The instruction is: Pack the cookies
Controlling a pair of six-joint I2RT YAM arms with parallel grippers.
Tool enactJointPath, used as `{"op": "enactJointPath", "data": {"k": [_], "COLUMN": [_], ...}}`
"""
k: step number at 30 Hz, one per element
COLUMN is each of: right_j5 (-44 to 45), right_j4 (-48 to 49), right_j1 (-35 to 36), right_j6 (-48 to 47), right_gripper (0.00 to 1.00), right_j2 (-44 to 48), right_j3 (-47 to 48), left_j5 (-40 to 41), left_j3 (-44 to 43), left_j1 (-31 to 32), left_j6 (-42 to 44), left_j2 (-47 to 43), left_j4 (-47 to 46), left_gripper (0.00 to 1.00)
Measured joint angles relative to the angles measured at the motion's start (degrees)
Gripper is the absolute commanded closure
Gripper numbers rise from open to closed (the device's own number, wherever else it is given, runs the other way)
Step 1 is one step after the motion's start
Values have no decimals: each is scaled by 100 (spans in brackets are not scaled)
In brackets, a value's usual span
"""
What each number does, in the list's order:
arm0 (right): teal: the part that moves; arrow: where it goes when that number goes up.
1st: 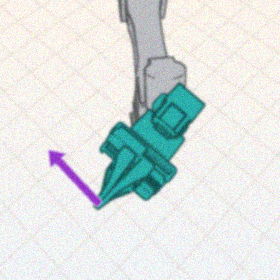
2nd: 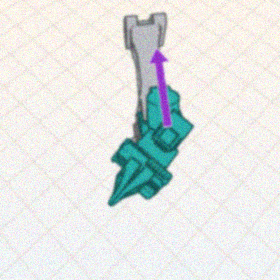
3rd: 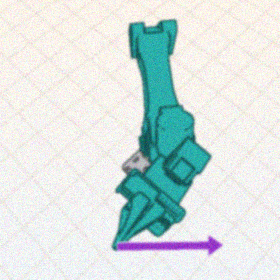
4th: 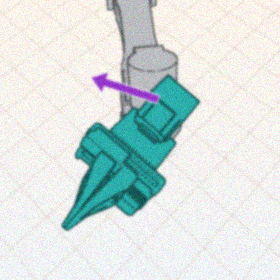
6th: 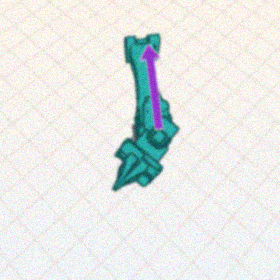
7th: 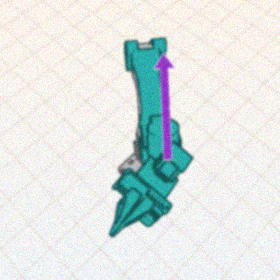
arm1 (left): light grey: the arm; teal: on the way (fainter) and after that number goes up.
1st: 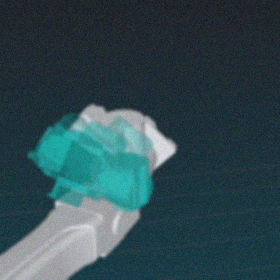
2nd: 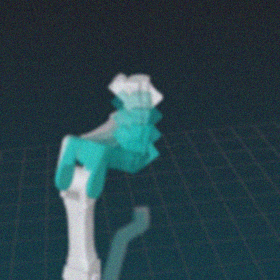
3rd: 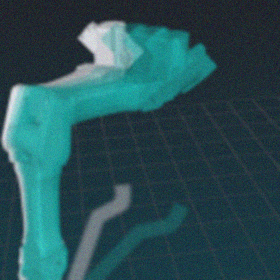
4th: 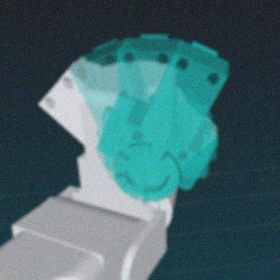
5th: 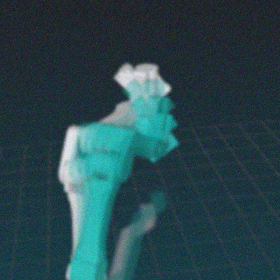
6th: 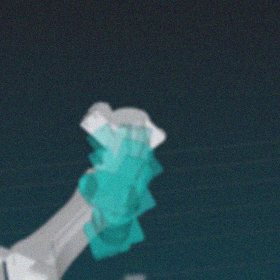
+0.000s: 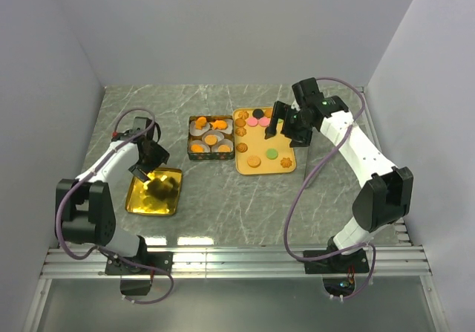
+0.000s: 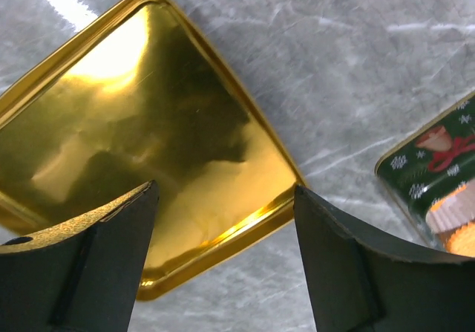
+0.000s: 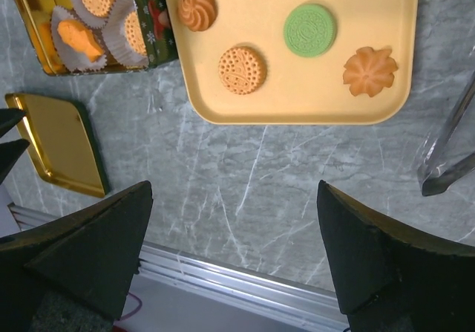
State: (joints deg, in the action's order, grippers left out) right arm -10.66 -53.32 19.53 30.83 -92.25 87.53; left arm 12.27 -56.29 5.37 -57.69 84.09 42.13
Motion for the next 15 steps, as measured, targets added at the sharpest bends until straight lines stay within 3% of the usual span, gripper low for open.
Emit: {"op": "enactJointPath", "data": {"k": [15], "right_j5": [-57], "right_j4": [186], "right_j1": [0], "right_j6": [-68], "right_gripper": [3], "right_j2": [179], "right_j3": [-592], "left_j5": [120], "left_j3": [-308], "left_j1": [-133], "left_j6": [149], "left_j2": [1060], "left_j4": [-225], "left_gripper": [39]}}
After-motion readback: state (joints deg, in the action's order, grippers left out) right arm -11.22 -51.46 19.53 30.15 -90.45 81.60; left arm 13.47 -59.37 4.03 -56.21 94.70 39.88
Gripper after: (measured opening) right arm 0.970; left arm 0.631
